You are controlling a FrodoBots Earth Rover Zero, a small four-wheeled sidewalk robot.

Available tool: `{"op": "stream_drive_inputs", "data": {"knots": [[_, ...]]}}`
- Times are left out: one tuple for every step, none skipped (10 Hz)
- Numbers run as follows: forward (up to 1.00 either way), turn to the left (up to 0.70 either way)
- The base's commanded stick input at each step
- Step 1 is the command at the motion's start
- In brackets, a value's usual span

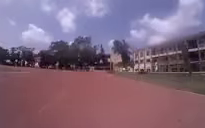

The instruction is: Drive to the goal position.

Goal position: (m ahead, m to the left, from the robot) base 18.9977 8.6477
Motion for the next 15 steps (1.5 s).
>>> {"op": "stream_drive_inputs", "data": {"knots": [[0.70, 0.00], [0.70, 0.00], [0.70, 0.00], [0.70, 0.00], [0.70, 0.00], [0.70, 0.00], [0.70, 0.00], [0.70, 0.00], [0.70, 0.00], [0.70, 0.00], [0.70, 0.00], [0.70, 0.00], [0.70, 0.00], [0.70, 0.00], [0.70, 0.00]]}}
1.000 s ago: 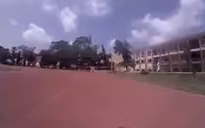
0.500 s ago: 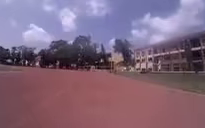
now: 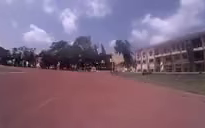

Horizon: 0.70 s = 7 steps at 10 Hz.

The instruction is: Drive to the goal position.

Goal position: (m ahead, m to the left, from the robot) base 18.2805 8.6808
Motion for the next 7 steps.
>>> {"op": "stream_drive_inputs", "data": {"knots": [[0.70, 0.00], [0.70, 0.00], [0.70, 0.00], [0.70, 0.00], [0.70, 0.00], [0.70, 0.00], [0.70, 0.00]]}}
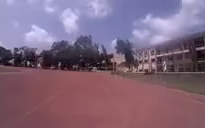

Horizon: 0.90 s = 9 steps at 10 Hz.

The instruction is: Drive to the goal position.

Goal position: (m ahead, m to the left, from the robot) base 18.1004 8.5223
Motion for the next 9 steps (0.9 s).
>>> {"op": "stream_drive_inputs", "data": {"knots": [[0.70, 0.00], [0.70, 0.00], [0.70, 0.00], [0.70, 0.00], [0.70, 0.00], [0.70, 0.00], [0.70, 0.00], [0.70, 0.00], [0.70, 0.00]]}}
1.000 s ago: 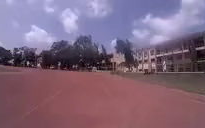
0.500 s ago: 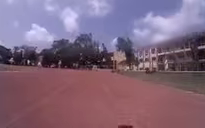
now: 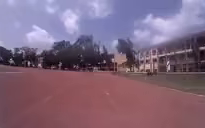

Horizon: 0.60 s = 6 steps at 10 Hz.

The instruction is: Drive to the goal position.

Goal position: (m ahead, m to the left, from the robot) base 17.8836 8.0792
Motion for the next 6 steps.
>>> {"op": "stream_drive_inputs", "data": {"knots": [[0.70, 0.00], [0.70, 0.00], [0.70, 0.00], [0.70, 0.00], [0.70, 0.00], [0.70, 0.00]]}}
